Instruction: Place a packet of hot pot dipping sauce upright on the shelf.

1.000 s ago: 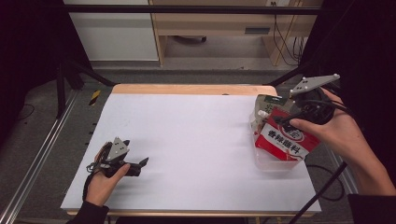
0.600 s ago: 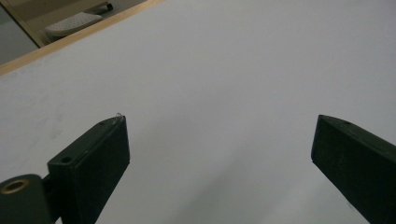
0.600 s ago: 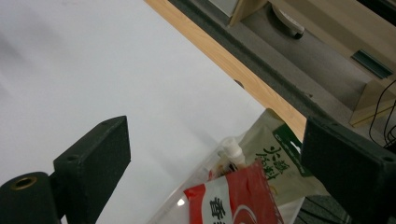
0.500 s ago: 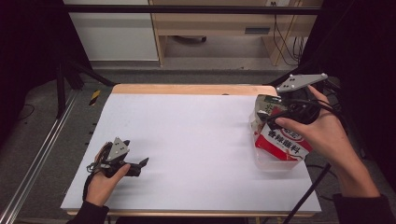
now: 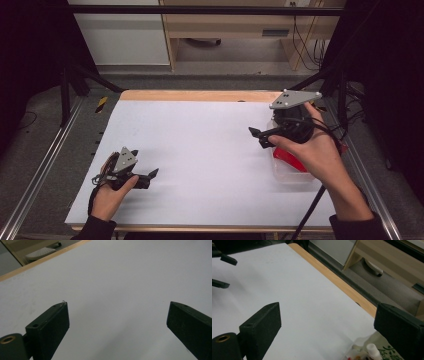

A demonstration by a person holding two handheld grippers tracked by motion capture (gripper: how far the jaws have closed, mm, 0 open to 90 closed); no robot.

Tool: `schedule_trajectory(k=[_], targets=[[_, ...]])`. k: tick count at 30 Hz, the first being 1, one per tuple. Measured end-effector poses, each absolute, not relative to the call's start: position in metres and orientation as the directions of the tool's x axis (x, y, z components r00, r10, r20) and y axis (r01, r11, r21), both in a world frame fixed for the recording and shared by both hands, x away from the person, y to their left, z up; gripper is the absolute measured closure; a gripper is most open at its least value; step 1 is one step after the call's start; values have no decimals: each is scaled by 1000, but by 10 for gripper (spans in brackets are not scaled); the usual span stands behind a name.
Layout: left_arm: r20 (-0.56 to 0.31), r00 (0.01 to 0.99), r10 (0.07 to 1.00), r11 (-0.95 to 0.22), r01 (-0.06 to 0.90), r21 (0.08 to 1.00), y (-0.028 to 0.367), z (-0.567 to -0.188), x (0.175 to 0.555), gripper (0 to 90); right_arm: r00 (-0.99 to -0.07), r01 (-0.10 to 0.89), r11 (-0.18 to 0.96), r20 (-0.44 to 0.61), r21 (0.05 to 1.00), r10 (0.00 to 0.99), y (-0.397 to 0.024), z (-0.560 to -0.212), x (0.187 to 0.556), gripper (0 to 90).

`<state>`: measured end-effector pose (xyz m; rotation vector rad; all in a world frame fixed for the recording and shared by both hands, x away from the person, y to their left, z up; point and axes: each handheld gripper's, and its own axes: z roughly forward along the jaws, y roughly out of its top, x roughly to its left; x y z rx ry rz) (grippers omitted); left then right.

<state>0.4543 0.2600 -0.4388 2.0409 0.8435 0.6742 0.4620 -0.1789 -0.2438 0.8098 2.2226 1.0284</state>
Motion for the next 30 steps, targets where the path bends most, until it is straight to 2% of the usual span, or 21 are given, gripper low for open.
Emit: schedule_trajectory(k=[15,30], targets=[[160,628,762,-441,322,838,261,-438,454,27,-677,301,432,-129,850,725,-141,-294,455,54],[160,627,762,-439,319,840,262,-438,454,26,-672,334,440,-117,834,731,-129,-341,435,62]])
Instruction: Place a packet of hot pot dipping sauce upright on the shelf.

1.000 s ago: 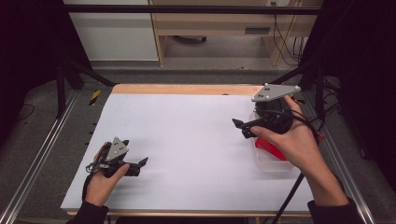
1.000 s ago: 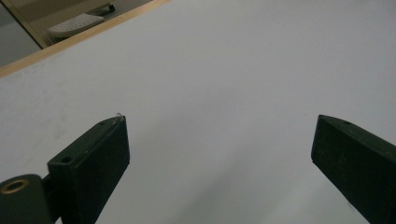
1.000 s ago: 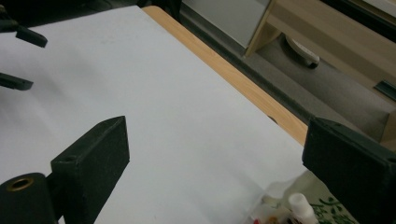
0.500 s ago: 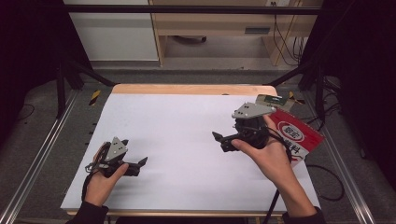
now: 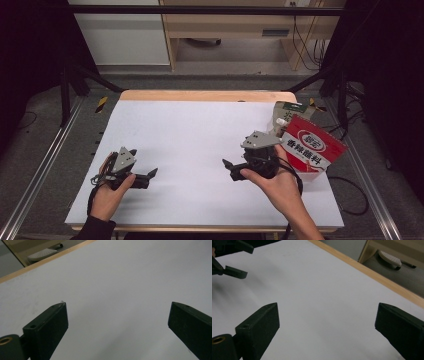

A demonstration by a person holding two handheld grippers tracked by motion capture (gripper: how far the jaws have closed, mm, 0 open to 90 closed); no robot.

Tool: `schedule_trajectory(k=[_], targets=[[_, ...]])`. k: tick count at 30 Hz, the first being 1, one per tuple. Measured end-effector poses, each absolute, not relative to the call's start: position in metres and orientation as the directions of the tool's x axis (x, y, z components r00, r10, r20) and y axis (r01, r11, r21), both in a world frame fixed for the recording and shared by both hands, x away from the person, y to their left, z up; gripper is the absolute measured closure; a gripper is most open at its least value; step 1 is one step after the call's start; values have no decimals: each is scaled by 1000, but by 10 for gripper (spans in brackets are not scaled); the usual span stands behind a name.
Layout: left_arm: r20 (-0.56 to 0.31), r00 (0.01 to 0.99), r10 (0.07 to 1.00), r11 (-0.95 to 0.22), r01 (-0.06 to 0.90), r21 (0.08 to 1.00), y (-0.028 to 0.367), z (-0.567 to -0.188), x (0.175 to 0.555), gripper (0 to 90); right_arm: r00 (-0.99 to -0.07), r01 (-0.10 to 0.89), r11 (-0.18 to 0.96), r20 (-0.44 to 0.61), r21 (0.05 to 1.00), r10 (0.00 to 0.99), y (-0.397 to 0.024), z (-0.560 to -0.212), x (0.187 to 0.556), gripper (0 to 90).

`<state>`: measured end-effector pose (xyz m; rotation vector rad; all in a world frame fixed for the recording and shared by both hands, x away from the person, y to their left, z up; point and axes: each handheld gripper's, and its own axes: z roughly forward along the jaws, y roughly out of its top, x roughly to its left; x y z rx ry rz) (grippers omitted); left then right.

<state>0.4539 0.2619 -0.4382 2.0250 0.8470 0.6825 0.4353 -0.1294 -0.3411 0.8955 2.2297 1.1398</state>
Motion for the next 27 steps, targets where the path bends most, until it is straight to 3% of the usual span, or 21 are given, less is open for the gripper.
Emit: schedule_trajectory(k=[13,27], targets=[[161,626,763,-443,326,835,262,-439,454,27,-661,389,445,-92,807,745,-124,-385,437,57],[162,623,765,-448,335,829,261,-441,455,27,-631,437,372,-17,819,776,-121,-427,454,60]])
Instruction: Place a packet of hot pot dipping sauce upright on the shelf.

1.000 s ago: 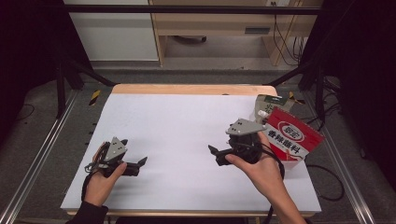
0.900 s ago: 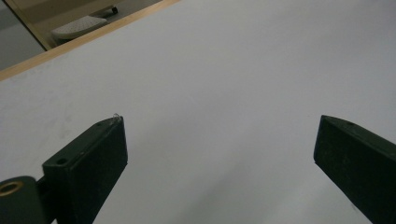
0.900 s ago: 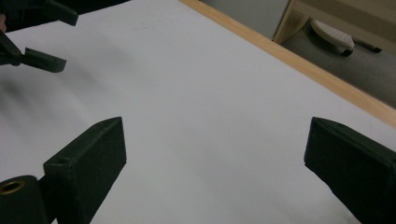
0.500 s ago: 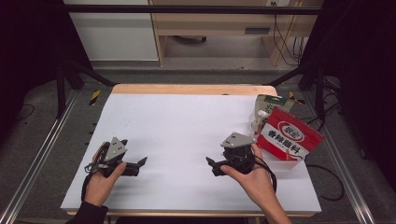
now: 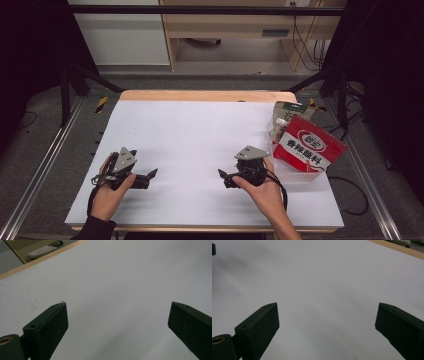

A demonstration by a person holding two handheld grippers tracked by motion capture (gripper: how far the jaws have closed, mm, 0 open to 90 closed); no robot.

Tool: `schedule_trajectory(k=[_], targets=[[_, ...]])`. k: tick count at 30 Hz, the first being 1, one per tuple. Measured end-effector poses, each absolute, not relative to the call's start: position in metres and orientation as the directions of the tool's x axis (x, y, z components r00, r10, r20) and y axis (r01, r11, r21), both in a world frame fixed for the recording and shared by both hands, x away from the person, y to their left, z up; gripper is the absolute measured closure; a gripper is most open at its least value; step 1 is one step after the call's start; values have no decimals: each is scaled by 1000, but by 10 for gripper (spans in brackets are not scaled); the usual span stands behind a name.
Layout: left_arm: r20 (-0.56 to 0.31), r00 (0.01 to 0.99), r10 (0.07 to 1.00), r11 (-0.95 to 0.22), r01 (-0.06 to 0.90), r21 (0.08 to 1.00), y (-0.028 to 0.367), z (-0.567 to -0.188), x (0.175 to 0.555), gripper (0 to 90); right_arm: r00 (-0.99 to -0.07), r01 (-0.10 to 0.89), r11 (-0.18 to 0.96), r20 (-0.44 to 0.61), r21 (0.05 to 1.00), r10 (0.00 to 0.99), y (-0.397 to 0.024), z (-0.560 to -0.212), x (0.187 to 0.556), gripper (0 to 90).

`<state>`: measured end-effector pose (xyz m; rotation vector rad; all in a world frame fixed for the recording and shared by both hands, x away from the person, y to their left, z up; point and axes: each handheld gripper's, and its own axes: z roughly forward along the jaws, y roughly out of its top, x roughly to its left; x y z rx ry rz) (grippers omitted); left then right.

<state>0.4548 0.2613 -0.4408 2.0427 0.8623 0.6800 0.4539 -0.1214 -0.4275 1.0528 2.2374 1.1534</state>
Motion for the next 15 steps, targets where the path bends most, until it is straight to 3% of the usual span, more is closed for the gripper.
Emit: schedule_trajectory(k=[15], targets=[[171,630,758,-465,338,818,258,-442,458,29,-617,458,389,-30,799,787,-116,-458,456,73]])
